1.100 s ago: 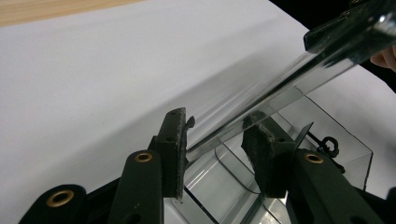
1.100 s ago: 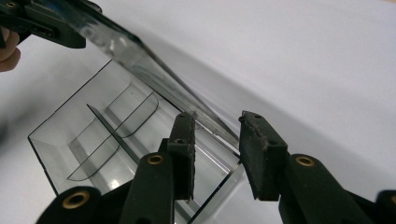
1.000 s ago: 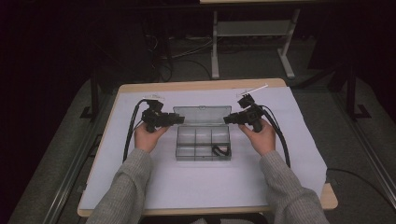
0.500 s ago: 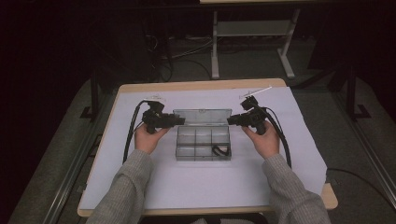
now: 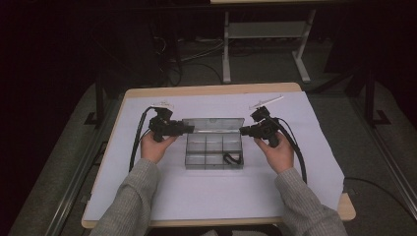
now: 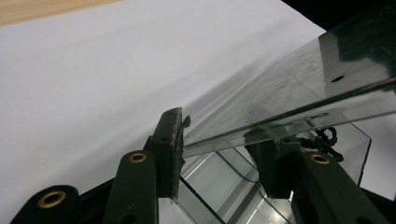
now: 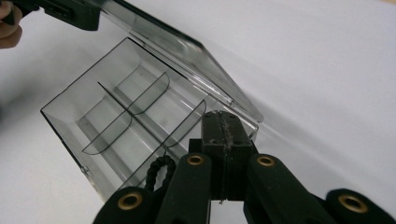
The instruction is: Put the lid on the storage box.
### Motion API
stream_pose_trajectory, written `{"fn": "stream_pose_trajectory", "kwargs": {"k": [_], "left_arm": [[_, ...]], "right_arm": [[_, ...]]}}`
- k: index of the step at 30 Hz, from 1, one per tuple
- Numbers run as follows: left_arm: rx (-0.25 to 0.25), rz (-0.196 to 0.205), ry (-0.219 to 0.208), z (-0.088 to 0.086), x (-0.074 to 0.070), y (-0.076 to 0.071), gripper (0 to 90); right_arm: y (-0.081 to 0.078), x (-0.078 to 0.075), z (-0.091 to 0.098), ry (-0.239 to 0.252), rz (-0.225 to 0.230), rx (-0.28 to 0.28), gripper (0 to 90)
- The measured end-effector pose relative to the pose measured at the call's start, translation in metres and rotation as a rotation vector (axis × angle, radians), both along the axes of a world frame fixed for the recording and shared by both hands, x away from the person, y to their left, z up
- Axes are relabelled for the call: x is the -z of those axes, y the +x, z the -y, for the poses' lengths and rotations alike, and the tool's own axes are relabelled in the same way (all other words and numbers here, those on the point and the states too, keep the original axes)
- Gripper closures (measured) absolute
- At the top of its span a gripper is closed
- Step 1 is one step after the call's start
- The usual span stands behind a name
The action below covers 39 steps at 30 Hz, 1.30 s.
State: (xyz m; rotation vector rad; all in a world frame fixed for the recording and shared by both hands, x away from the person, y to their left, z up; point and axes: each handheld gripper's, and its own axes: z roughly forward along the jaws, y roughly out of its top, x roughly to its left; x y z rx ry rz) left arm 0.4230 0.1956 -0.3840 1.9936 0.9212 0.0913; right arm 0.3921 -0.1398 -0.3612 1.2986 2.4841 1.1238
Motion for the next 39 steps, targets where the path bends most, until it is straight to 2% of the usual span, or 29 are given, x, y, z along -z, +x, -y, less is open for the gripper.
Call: {"fn": "stream_pose_trajectory", "kwargs": {"k": [7,16,26,34,39], "left_arm": [[-0.007,-0.003,0.001,-0.001,0.003,-0.002,56.5],[0.002,-0.012,0.015,-0.001,0.006,-0.005,55.2],[0.005,-0.007,0.022,-0.001,0.008,-0.008,54.0],[0.006,-0.013,0.032,0.0,0.007,-0.01,53.5],[0.007,-0.003,0.059,-0.001,0.007,-0.012,51.8]], "right_arm": [[-0.015,-0.007,-0.007,0.003,0.037,-0.023,89.5],[-0.019,-0.008,-0.012,0.018,0.021,-0.045,89.4],[-0.027,-0.013,-0.017,0.019,0.044,-0.061,89.4],[-0.028,-0.014,-0.016,0.017,0.046,-0.066,89.4],[-0.029,-0.014,-0.017,0.018,0.043,-0.07,89.3]]}}
